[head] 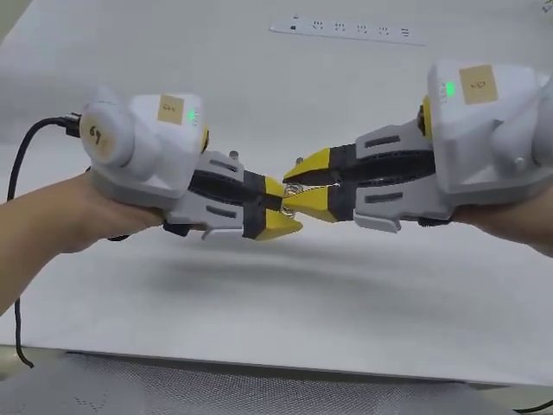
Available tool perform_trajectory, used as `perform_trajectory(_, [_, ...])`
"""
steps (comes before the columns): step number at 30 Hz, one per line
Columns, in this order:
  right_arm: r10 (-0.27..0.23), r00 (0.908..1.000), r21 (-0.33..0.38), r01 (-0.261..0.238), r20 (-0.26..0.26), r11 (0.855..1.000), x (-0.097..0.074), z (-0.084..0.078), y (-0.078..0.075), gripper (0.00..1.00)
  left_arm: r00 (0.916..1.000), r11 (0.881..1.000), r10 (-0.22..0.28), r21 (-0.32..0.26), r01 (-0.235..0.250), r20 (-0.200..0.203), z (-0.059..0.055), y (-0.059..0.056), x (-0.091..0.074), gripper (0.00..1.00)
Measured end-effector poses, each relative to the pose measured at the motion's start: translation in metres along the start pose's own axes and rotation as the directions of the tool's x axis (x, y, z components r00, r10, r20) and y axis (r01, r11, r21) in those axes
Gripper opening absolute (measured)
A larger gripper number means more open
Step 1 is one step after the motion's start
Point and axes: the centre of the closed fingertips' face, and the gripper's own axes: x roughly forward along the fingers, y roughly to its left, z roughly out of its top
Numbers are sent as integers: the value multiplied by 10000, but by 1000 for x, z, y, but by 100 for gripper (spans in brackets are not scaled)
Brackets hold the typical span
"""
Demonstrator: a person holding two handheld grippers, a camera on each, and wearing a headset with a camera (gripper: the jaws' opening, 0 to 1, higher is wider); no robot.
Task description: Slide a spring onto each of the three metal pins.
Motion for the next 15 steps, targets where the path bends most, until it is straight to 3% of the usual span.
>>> perform_trajectory(15, [113, 9990, -441, -131, -423, 9989, -2, 2, 1, 7, 10000, 10000, 35, 27, -35, 25, 2, -2, -1, 3])
